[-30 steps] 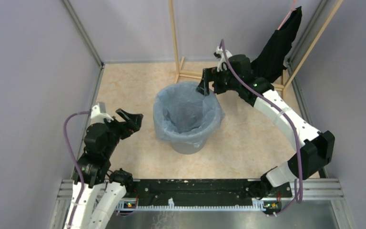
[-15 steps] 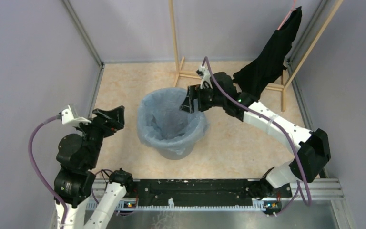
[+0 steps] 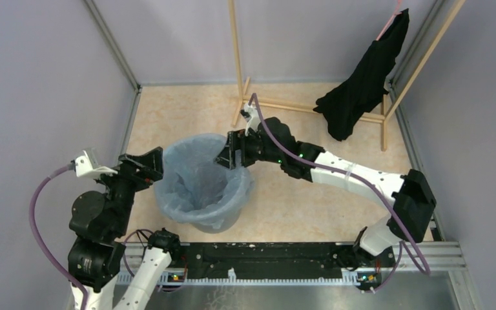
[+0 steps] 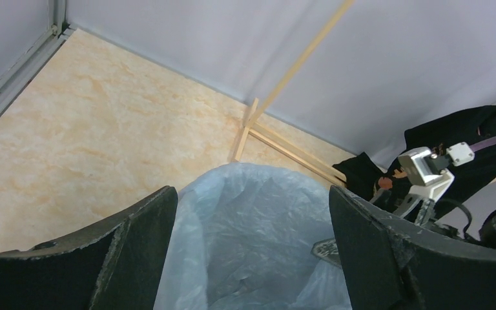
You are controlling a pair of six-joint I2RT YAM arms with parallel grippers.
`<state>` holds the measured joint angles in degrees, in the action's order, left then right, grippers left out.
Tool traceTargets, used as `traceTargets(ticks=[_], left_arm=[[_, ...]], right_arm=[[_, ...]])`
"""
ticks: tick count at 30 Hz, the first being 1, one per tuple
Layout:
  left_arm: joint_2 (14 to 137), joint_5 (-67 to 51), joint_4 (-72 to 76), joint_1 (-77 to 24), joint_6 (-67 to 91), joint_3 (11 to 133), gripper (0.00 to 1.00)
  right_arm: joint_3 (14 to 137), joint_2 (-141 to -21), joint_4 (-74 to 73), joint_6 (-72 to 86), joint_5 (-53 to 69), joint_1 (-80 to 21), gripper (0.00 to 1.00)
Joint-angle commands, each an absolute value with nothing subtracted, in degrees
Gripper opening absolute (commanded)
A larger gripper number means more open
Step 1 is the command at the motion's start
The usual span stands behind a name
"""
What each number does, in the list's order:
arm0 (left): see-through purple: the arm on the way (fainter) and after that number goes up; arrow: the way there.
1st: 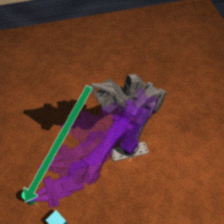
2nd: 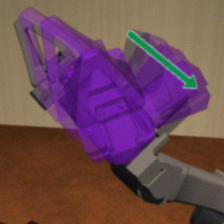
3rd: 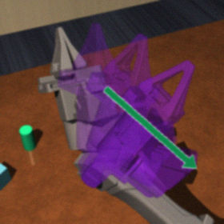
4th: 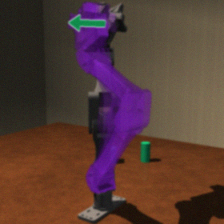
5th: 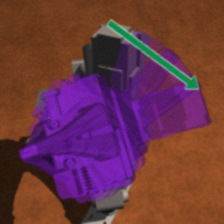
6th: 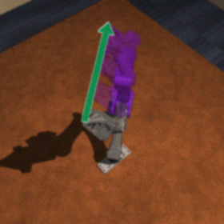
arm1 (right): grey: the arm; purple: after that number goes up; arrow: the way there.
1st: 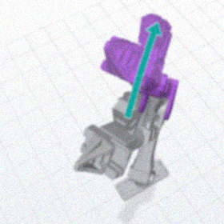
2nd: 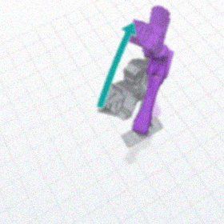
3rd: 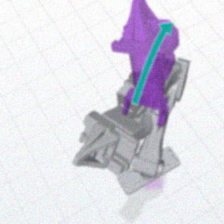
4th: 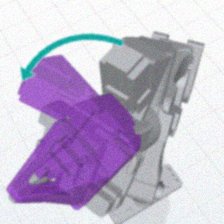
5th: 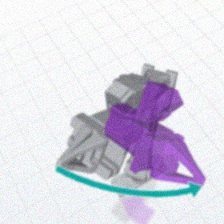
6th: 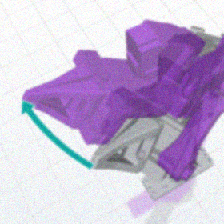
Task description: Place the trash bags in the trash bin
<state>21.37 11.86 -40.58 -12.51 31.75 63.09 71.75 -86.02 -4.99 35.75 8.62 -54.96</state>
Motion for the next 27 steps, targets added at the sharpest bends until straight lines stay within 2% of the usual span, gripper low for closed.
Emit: traceTargets(ticks=[1,5,6,12,19,27], left_arm=[[21.76,11.72,-39.35,-12.51,31.30,65.39,0.93],[22.06,12.52,-39.52,-12.53,30.05,66.69,0.94],[22.20,13.01,-39.49,-12.51,29.46,67.09,0.95],[25.63,14.52,-37.89,-12.57,24.70,72.95,0.99],[30.48,14.60,-32.14,-12.57,17.41,80.73,0.99],[36.17,11.81,-27.29,-12.57,14.72,86.58,0.99]], right_arm=[[74.30,-87.73,2.62,37.15,7.20,-57.55,0.81],[77.37,-85.02,-2.63,31.55,2.69,-57.49,0.97],[78.64,-84.13,-4.77,29.33,1.51,-57.43,0.99],[85.10,-76.63,-17.93,15.20,-7.18,-57.39,0.99],[93.57,-66.31,-34.88,3.59,-27.27,-57.39,0.99],[98.43,-55.73,-36.14,-2.93,-36.16,-57.44,0.99]])
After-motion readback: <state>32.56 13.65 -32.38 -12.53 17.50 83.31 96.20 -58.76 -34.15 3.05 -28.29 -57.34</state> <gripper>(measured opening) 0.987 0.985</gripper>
